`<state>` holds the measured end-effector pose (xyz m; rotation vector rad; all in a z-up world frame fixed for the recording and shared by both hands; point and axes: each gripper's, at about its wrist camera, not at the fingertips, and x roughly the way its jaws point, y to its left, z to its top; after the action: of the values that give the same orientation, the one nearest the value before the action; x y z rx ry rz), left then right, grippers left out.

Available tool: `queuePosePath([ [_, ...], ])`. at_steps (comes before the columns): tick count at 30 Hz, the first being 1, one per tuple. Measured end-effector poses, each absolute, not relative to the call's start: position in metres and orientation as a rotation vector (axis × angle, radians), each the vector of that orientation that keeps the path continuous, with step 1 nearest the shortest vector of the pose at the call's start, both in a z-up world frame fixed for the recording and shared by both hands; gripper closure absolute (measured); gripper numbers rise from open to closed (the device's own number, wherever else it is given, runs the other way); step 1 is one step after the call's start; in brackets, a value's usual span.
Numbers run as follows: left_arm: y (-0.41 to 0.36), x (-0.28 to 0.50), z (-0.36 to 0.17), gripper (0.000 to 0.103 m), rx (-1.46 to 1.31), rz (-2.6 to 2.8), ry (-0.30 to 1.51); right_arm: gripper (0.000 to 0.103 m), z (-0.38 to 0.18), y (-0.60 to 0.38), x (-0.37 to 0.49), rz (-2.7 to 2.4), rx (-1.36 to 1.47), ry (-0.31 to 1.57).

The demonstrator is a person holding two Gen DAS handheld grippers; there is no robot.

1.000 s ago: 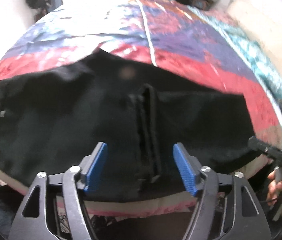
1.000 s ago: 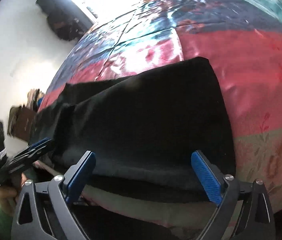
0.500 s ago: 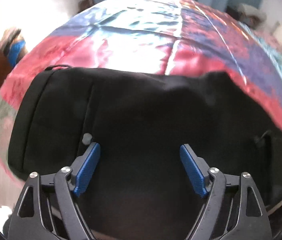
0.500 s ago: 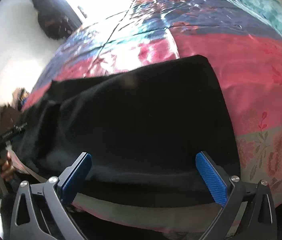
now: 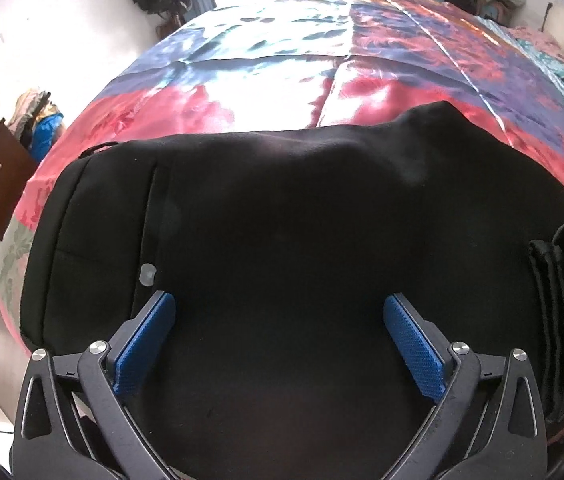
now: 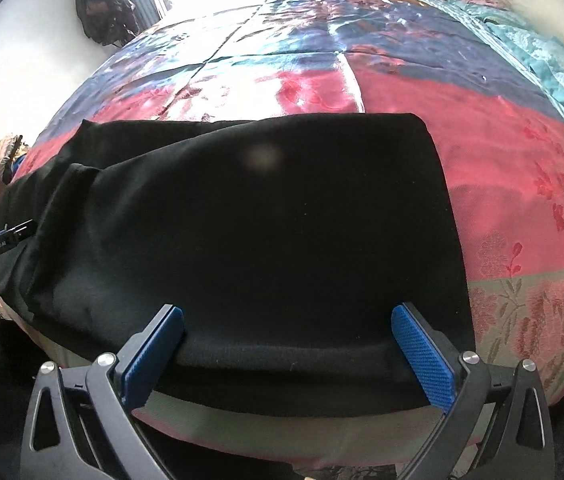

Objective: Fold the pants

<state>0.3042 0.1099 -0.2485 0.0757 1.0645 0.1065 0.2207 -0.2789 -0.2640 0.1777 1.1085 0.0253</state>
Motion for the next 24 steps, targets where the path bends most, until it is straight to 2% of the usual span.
queuePosePath([
  [7,0.108,0.307,-0.25,0.0,0.091,0.117,1.064,0.0,-0.265,-0.277,0.222,0.015,0.159,1.116],
  [12,0.105,0.299,-0.251,0.0,0.103,0.142,0.984,0.0,-0.266,-0.273,0.223,-0.002,0.138,1.127],
  [15,0.112,0.304,-0.242,0.001,0.1,0.09,1.057,0.0,-0.266,-0.273,0.224,-0.008,0.139,1.134],
  [21,0.202,0.324,-0.174,0.001,-0.111,0.025,1.021,0.0,-0.265,-0.274,0.227,-0.007,0.14,1.158],
  [24,0.276,0.355,-0.18,0.001,-0.264,0.124,1.12,0.0,-0.266,-0.274,0.227,-0.01,0.14,1.156],
])
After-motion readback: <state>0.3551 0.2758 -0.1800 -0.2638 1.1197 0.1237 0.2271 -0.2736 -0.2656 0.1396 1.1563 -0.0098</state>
